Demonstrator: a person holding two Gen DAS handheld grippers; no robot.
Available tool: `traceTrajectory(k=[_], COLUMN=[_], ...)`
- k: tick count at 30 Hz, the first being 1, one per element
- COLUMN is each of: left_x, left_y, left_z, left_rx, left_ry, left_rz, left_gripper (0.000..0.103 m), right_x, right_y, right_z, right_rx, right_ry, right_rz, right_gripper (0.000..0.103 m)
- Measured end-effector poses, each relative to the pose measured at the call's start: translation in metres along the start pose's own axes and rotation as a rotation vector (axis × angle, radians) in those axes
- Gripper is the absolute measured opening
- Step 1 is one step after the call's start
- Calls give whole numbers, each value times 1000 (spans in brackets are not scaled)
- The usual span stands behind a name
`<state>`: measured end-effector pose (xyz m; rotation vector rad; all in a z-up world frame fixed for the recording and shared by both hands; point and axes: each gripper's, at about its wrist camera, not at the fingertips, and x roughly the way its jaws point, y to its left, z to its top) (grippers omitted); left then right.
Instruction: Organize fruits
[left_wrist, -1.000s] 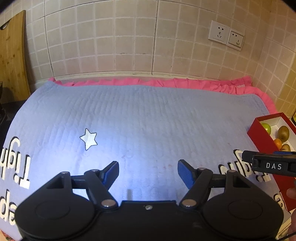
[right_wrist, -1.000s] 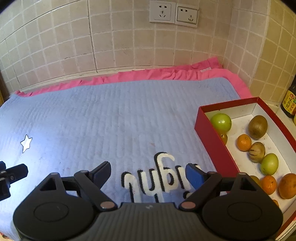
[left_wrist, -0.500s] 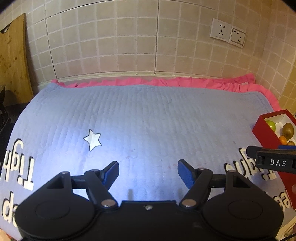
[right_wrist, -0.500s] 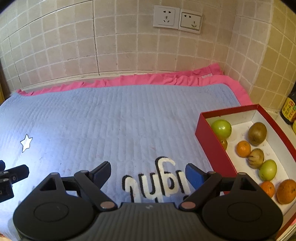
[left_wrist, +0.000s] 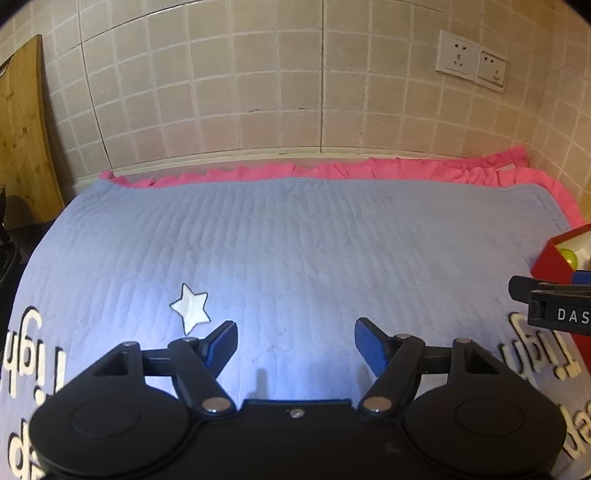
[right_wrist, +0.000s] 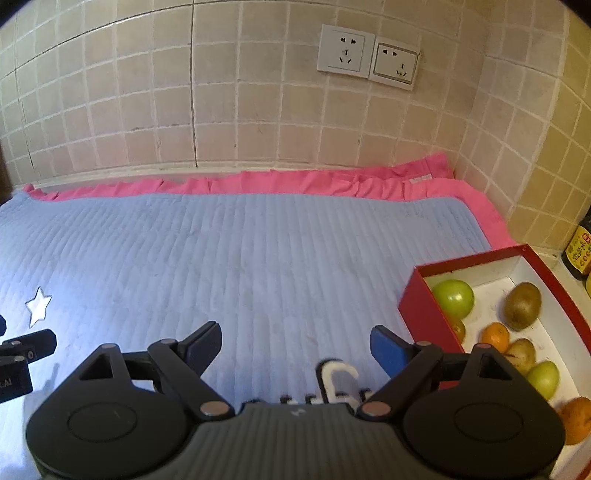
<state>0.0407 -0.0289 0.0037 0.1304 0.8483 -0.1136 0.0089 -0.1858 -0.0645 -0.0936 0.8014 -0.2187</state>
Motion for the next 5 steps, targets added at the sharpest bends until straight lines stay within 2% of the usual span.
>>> traceTrajectory(k=[2,5], left_x=[14,34], left_y=[0,4], left_z=[0,0], left_rx=[-1,2], left_ry=[-6,-12], left_rz=[39,88], left_gripper=[83,82], right_x=[12,29], right_y=[3,7], right_z=[-1,-3], right_rx=[-6,2], right_ry=[0,0], right_rz=[-16,9], right_gripper=[89,89])
